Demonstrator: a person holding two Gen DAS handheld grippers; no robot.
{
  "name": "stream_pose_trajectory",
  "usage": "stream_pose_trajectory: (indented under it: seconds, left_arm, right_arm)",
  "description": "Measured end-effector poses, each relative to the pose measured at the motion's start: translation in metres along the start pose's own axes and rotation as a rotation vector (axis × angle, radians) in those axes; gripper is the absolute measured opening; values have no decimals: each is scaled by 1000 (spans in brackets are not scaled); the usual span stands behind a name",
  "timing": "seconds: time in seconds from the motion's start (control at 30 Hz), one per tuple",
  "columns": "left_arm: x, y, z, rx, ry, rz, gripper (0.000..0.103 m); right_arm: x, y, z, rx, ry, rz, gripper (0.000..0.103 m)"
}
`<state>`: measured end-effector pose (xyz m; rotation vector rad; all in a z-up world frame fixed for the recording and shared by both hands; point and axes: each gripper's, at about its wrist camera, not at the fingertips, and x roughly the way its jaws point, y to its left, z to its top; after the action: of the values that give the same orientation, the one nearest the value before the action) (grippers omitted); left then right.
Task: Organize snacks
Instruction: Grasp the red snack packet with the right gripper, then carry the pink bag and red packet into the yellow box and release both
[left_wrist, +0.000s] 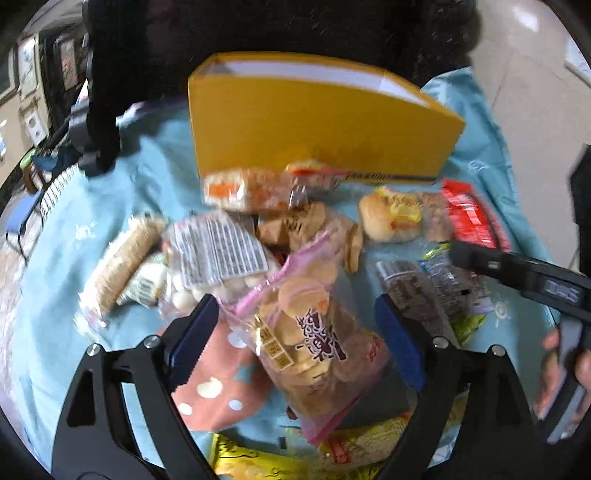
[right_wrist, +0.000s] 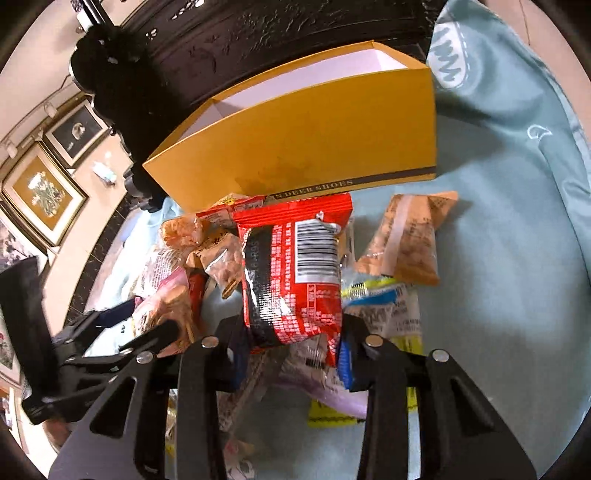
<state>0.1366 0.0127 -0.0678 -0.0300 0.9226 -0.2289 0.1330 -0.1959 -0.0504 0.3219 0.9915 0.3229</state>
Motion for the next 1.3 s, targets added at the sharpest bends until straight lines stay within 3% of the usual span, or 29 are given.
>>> stream_pose_trajectory:
  seconds: [0.07, 0.2, 0.3, 0.33, 0.43, 0.7, 0.93, 1.1, 1.3]
  left_arm:
    - [5, -3, 0, -10, 22, 23, 85]
    - [22, -10, -4, -50, 108, 20, 59]
    - [20, -15, -6, -59, 80, 81, 51]
    - [17, -14, -6, -65, 72, 99, 39]
    - [5, -10, -4, -88, 65, 70, 38]
    - [-54, -11, 17, -46, -26, 77, 38]
    - [-84, -23, 87, 25, -99, 66, 39]
    - [-72, -21, 144, 24, -114, 64, 39]
    - [-20, -17, 204, 2, -67, 75, 39]
  right_arm:
    - [-4, -1, -2, -6, -10, 9, 38]
    - [-10, 1, -4, -32, -16, 25, 38]
    - [-11, 4, -8, -51, -8, 40, 38]
    - [-13, 4, -10, -60, -6, 45, 38]
    - [-24, 1, -14, -62, -14, 74, 38]
    - [-54, 4, -2, -68, -81, 117, 38]
    - [-66, 12, 44, -109, -127, 91, 38]
    - [-58, 15, 95, -124, -149, 47, 38]
    - [-22, 6, 162, -103, -158, 0, 38]
